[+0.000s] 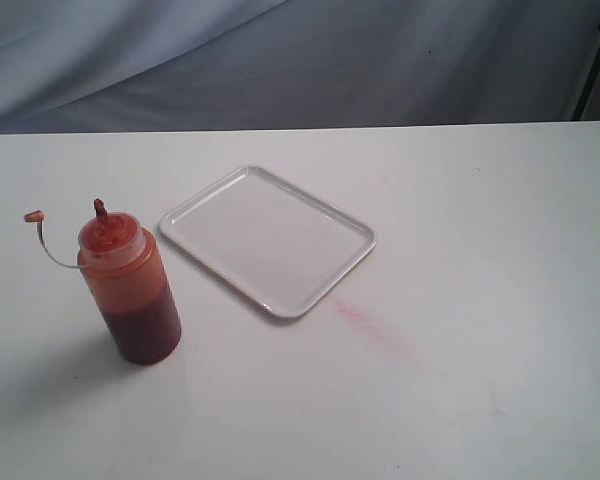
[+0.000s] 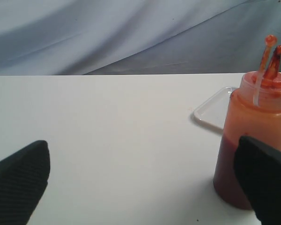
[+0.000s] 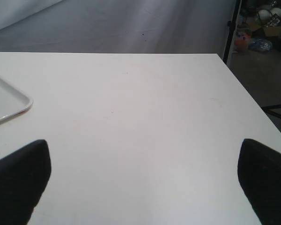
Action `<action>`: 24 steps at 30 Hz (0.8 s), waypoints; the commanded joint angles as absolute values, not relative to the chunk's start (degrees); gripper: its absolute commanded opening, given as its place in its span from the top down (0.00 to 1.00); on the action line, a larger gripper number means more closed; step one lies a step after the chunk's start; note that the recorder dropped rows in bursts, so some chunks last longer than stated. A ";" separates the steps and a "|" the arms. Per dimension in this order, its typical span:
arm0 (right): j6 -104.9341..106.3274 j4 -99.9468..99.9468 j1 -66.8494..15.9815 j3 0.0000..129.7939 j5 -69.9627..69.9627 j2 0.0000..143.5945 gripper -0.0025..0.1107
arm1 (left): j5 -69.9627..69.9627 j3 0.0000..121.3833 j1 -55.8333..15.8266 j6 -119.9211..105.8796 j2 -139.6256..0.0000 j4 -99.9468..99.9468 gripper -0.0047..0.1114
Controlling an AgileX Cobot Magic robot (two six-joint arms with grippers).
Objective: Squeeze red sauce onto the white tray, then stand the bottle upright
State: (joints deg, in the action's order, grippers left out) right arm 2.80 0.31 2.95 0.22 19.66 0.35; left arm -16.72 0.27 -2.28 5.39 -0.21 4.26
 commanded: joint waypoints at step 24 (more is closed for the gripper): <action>2.55 0.65 3.40 0.00 19.61 0.00 0.05 | -10.53 0.00 -2.65 10.43 0.00 -17.61 0.06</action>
